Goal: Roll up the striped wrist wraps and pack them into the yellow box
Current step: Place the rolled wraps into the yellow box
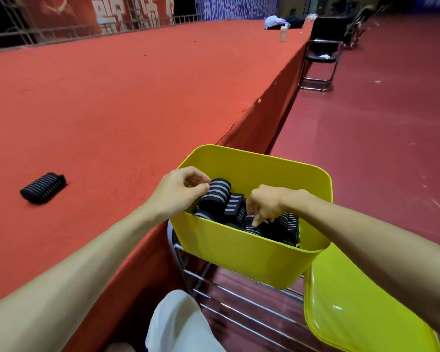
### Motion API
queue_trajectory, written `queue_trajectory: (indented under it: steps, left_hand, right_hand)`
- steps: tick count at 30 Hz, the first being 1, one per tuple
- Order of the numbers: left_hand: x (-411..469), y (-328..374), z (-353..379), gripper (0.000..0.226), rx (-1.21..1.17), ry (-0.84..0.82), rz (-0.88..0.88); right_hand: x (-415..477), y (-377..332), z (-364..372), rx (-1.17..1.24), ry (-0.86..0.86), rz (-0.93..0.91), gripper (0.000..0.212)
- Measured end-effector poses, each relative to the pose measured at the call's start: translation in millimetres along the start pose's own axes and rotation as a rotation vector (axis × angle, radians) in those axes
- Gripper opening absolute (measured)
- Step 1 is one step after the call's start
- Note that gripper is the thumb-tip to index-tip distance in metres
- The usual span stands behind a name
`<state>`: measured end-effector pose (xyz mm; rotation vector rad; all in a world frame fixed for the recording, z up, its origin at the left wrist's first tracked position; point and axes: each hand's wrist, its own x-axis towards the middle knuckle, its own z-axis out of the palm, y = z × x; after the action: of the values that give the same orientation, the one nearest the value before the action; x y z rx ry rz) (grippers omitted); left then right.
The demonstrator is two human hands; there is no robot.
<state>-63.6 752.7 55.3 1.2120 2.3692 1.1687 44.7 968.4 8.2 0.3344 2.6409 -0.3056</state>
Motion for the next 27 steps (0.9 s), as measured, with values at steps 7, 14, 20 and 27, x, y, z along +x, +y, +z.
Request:
queue_trajectory:
  steps: [7,14,20,27]
  left_hand:
    - [-28,-19,-56,0.008,-0.093,0.135,-0.119]
    - [-65,-81,-125,0.008,-0.142,0.254,-0.294]
    - [-81,-162,-175,0.009,-0.129,0.397,-0.410]
    - [-47,-277,-205,0.029,-0.104,0.670,-0.555]
  right_hand:
    - [-12,-67,-66,0.341,0.578,-0.260,0.014]
    - [32,-201,-98,0.518,0.564,-0.551,0.013]
    - [110,-278,-93,0.643,0.470,-0.594,0.005]
    - [198,-318,-81,0.752,0.416,-0.515,0.012]
